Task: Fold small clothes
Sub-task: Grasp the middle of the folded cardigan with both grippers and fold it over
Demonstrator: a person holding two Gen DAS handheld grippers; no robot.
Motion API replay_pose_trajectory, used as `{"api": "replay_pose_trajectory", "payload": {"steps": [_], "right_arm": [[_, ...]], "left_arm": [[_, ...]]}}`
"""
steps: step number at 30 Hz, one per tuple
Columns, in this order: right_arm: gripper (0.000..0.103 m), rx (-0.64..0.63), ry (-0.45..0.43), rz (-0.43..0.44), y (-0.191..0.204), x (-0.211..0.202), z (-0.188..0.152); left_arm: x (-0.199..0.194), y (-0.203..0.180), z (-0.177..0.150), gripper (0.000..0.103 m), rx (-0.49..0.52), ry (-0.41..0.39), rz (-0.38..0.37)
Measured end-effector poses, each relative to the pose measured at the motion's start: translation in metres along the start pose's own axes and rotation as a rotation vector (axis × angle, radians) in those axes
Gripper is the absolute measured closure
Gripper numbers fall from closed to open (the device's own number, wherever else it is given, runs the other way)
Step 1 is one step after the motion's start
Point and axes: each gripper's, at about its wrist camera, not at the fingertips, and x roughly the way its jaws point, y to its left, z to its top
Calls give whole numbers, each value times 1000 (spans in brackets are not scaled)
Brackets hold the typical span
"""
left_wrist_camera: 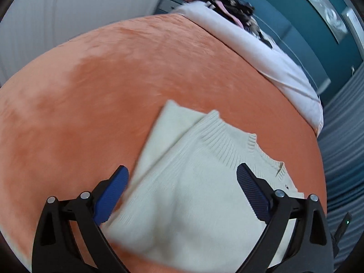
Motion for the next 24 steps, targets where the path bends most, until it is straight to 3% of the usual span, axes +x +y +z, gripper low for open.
{"api": "replay_pose_trajectory", "payload": {"steps": [4,5,6,7,8,10,12,13,15,17,19,20,21,22,23,24], "right_arm": [[38,20,59,-4,-1,39,15],[37,6,76,-3,2,48,15],[44,-18,86,-4,6,55,14],[59,-44,89,18,10,58,12],[92,-62,85,58,15,56,11],[91,-70,-1,153,24,25,12],[92,-85,-147,273,32,-27,11],[92,-94,-205,305,36,-50,11],[91,-114,-288,286,39,-69,11],[91,-97,-226,181,29,-35,16],[89,-6,-30,98,4,32,14],[87,19,66,45,-4,59,8],[87,44,58,66,-9,62,5],[84,58,26,78,-10,48,5],[75,72,-6,76,-8,28,5],[71,76,-46,84,-8,9,2]], "left_arm": [[69,-14,21,13,-1,145,16],[77,-18,21,20,8,147,31],[81,-23,22,28,42,126,68],[82,-29,23,65,100,104,112],[79,-32,25,94,127,86,125],[49,-26,33,96,50,10,18],[16,-30,39,96,33,-58,-64],[4,-34,41,96,49,-85,-73],[3,-41,45,96,73,-103,-30],[37,-38,49,94,82,-27,44],[85,-30,39,93,105,108,133],[92,-26,33,92,120,119,155],[83,-29,29,90,145,75,157],[70,-34,27,76,164,55,172],[57,-35,24,48,160,50,186],[40,-33,20,39,142,34,171]]}}
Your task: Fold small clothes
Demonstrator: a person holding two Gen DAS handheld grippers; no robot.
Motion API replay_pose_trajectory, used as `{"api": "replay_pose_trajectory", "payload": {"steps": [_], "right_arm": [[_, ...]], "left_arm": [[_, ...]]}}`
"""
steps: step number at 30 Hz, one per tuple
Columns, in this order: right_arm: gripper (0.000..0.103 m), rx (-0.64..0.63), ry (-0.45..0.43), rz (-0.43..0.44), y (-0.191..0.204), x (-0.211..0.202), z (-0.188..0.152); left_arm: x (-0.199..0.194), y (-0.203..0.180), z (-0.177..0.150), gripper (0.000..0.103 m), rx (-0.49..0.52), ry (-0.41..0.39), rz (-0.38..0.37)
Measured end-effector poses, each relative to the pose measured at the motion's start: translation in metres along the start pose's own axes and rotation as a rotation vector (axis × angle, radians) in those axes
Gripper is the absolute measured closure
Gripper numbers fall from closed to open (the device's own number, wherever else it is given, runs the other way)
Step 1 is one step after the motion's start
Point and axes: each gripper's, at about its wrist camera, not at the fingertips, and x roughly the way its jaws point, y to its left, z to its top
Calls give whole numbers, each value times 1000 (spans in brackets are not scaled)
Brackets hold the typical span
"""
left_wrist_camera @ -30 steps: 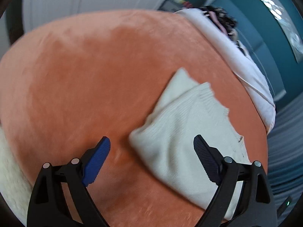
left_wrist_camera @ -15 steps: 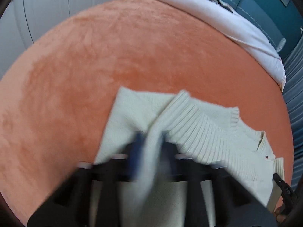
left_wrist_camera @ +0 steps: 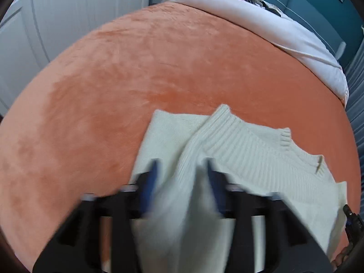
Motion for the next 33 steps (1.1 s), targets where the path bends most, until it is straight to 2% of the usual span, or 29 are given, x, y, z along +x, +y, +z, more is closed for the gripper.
{"api": "replay_pose_trajectory", "payload": {"steps": [1,2,3,4,5,7,10,11,12,15,16,17,18,20,21,23,24,26,28,29,30,31,32,33], "right_arm": [[70,-8,-37,20,0,-19,-4],[64,-20,-67,30,0,-37,-7],[53,-32,-86,15,-3,-53,-16],[47,-35,-86,-3,-7,-62,-24],[39,-29,-68,-22,-14,-67,-35],[37,10,-4,-26,-32,-69,-66],[34,91,85,16,-46,-52,-110],[34,89,78,15,-46,-52,-118],[31,65,51,3,-42,-54,-122],[25,67,60,8,-34,-49,-117],[25,78,62,3,-34,-46,-114],[26,99,68,4,-37,-43,-109],[28,126,74,13,-44,-42,-104],[31,176,75,-8,-58,-46,-99],[27,190,60,-29,-64,-52,-101],[27,208,44,-17,-74,-61,-107],[26,225,63,4,-78,-59,-112],[25,224,69,25,-77,-56,-121],[25,177,79,25,-63,-49,-120],[25,176,88,21,-57,-45,-118],[36,174,86,22,-52,-42,-114],[52,177,83,34,-50,-40,-108],[76,199,85,61,-52,-42,-103],[82,243,84,100,-55,-47,-95]], "left_arm": [[-22,7,-9,32,-20,-45,-50],[-39,13,-18,26,-22,-76,-81],[-53,19,-29,22,-17,-96,-81],[-64,26,-41,13,-20,-101,-46],[-71,37,-55,12,-49,-105,-20],[-72,64,-81,11,-159,-67,-30],[-49,103,-115,11,-389,51,-92],[-51,106,-118,10,-398,18,-106],[-53,102,-117,10,-371,-12,-89],[-40,84,-100,11,-318,40,-46],[-37,82,-94,24,-334,50,-41],[-34,82,-90,44,-349,57,-68],[-32,83,-86,50,-367,76,-111],[-31,91,-87,49,-434,112,-129],[-32,96,-88,49,-462,121,-148],[-29,101,-95,40,-493,127,-173],[-27,101,-96,38,-489,122,-185],[-24,93,-95,26,-452,118,-186],[-20,82,-88,23,-398,140,-150],[-19,78,-86,30,-391,146,-135],[-19,76,-83,43,-400,153,-141],[-17,77,-82,71,-418,172,-153],[-20,81,-82,83,-449,184,-173],[-26,85,-82,86,-476,179,-207]]}}
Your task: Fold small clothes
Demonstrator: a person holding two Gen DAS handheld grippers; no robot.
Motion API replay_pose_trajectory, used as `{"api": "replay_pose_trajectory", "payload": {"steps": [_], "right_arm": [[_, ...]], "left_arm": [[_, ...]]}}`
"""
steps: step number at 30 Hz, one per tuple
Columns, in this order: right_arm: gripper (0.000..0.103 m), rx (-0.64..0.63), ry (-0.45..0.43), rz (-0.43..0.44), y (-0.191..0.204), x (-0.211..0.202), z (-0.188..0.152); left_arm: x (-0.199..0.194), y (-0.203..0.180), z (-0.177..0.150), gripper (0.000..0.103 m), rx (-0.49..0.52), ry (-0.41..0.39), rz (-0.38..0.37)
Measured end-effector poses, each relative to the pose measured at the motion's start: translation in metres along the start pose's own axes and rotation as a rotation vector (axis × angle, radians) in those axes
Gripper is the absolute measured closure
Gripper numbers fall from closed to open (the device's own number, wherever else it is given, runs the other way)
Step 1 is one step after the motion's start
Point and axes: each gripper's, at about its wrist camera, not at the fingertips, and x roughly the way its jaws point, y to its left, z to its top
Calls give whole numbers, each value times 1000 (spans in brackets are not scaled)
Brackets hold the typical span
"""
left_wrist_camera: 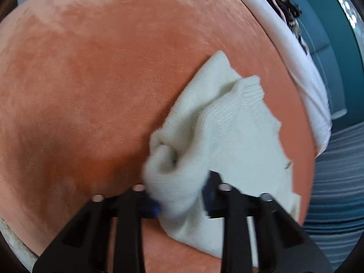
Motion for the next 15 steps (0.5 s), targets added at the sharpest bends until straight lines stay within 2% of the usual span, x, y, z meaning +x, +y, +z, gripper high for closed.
{"api": "replay_pose_trajectory", "payload": {"steps": [2,4,8,10,11,12,14,15], "right_arm": [[89,11,-33,72,4,-24,9],[90,-55,-48,78,12,-50,9],[90,-119,-11,10,-1,-81,-16],[89,-125,47,-81,-22,-74,-38],[85,-126,73,-111,-33,-69,-48],[77,-107,93,-128,-41,-62,-54],[63,-20,55,-115,-51,-69,-54],[62,9,11,-128,-49,-77,-49]], "left_arm": [[-20,-1,-4,93,20,-10,-57],[-41,1,-16,93,76,-7,-81],[-54,32,-56,93,109,61,-44],[-50,56,-72,92,87,80,-23],[-48,65,-76,92,69,84,-23],[-46,71,-78,91,58,85,-32],[-47,71,-76,91,59,82,-38],[-48,67,-75,90,79,81,-26]]}}
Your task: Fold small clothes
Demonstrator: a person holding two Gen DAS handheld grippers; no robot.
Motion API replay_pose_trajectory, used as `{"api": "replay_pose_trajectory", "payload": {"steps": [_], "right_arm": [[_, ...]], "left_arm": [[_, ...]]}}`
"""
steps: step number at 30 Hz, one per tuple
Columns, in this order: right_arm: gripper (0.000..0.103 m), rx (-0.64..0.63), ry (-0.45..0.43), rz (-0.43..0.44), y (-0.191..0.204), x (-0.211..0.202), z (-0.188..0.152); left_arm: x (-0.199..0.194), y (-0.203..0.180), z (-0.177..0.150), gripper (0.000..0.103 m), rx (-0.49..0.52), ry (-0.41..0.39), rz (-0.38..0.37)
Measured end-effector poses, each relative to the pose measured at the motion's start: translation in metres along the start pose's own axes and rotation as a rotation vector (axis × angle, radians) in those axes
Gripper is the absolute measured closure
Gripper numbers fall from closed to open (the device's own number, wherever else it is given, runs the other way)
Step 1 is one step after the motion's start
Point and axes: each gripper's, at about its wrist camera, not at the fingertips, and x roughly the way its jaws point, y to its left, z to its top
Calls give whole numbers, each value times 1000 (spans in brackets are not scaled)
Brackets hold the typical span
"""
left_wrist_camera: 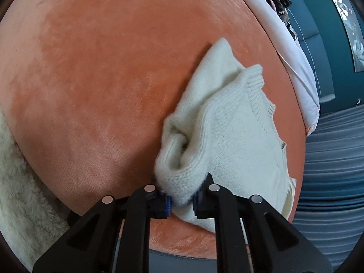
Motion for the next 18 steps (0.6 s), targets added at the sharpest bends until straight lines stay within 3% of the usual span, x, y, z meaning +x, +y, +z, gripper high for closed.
{"api": "replay_pose_trajectory", "payload": {"steps": [3,5,7,9,11,12,13,15,17,18], "right_arm": [[62,-66,-158,-33,29,-33,17],[62,-185,-200,-17,63,-44,24],[73,-300,-173,-9,95,-31,31],[92,-357,-129,0,110,-3,37],[97,-359,-58,-46,103,41,45],[103,-334,-26,-107,87,65,49],[103,-303,-7,-133,67,80,53],[103,-180,-11,-51,50,83,65],[103,-141,-32,-76,59,70,66],[96,-168,-56,-90,72,61,62]], "left_arm": [[1,-12,3,88,49,-5,45],[3,-8,1,85,49,-10,49],[5,-6,0,84,41,-15,40],[4,-4,-1,83,39,-14,34],[4,-3,0,83,40,-8,32],[5,-3,1,83,40,-6,29],[5,-2,1,83,38,-5,23],[5,0,1,83,38,-3,17],[5,2,1,82,34,-2,10],[5,3,2,82,28,-2,5]]}}
